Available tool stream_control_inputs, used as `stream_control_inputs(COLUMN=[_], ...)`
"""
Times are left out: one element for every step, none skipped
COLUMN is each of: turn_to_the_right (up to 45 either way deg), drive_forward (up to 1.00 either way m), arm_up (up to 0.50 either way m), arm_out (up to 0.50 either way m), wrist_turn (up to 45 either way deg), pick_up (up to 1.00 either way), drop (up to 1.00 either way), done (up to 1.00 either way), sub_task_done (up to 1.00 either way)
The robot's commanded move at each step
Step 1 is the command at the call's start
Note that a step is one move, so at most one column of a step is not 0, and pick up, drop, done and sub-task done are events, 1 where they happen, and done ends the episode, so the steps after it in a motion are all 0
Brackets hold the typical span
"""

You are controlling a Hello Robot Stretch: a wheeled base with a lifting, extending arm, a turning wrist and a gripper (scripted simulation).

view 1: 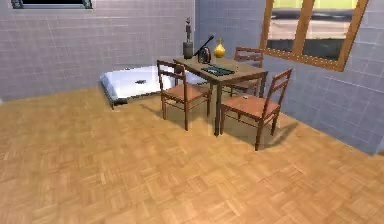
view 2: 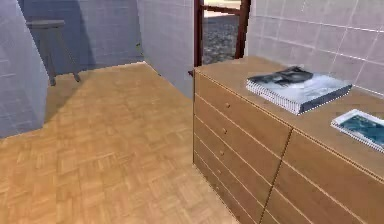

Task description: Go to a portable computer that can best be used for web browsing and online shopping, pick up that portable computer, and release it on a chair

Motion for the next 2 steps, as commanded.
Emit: stream_control_inputs(turn_to_the_right=[0.0,6.0], drive_forward=[1.00,0.00], arm_up=[0.00,0.00], arm_out=[0.00,0.00], wrist_turn=[0.0,0.0], pick_up=[0.00,0.00], drop=[0.00,0.00], done=[0.00,0.00], sub_task_done=[0.00,0.00])
